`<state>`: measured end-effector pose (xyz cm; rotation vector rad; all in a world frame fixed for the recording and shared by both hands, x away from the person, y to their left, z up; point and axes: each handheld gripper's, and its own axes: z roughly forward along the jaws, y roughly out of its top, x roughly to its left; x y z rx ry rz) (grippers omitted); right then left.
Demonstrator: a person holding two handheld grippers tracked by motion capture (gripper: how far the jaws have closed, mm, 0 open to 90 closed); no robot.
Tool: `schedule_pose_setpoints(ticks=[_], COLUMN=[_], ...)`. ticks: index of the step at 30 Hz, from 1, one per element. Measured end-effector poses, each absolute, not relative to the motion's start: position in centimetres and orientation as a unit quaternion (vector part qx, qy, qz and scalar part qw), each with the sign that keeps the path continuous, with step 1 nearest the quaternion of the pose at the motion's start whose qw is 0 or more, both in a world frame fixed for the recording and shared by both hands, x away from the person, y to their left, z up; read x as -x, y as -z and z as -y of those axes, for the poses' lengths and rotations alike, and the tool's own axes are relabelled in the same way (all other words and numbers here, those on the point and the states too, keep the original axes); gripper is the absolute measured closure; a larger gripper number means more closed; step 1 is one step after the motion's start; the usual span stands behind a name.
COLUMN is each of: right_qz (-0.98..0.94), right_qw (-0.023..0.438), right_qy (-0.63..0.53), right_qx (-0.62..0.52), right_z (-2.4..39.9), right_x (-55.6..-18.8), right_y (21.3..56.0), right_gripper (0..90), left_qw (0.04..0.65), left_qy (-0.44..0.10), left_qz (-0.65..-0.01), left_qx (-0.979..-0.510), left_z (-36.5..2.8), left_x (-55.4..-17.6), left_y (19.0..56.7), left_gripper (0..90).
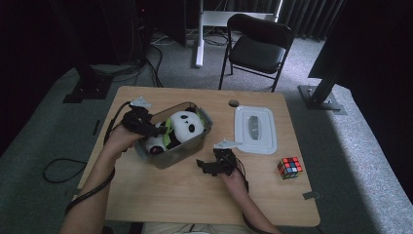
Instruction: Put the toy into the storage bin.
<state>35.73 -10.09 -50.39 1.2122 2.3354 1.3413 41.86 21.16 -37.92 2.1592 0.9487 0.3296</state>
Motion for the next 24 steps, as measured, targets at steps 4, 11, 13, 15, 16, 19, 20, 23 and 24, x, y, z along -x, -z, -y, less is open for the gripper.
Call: schedule_pose_setpoints(ticks=[4,11,13,15,16,19,20,23,24], right_qz=[-0.787,-0.788,-0.787,-0.788,-0.787,-0.787,-0.788,-0.789,-0.79], right_qw=[0.095,0.09,0.089,0.089,0.09,0.088,0.087,0.089,0.09], right_qy=[-0.451,-0.449,-0.45,-0.449,-0.45,-0.45,-0.448,-0.446,-0.445], right_qx=[-0.41,-0.412,-0.413,-0.411,-0.412,-0.413,-0.413,-0.412,-0.412], right_z=[10.2,10.4,10.4,10.4,10.5,10.5,10.5,10.5,10.5], right_x=[-35.7,-35.7,-35.7,-35.7,-35.7,-35.7,-35.7,-35.7,-35.7], right_y=[50.5,50.7,50.7,50.7,50.7,50.7,50.8,50.8,50.8], right_gripper=[11.6,11.6,11.6,11.6,11.6,11.6,11.6,11.6,11.6], left_qw=[0.382,0.396,0.382,0.368,0.365,0.354,0.368,0.371,0.369], left_qy=[-0.143,-0.16,-0.172,-0.181,-0.182,-0.188,-0.181,-0.179,-0.176], left_qz=[-0.369,-0.399,-0.414,-0.42,-0.429,-0.434,-0.438,-0.438,-0.441], left_qx=[-0.835,-0.812,-0.808,-0.81,-0.806,-0.807,-0.8,-0.799,-0.799], left_z=[-22.0,-24.2,-24.7,-25.2,-25.6,-26.0,-26.3,-26.6,-26.6], left_x=[-42.0,-43.1,-43.6,-44.1,-44.4,-44.6,-44.7,-44.8,-44.9], left_y=[37.6,37.7,38.2,38.9,39.4,39.8,39.9,40.2,40.5], left_gripper=[8.2,0.5,0.5,0.6,0.5,0.6,0.5,0.5,0.5])
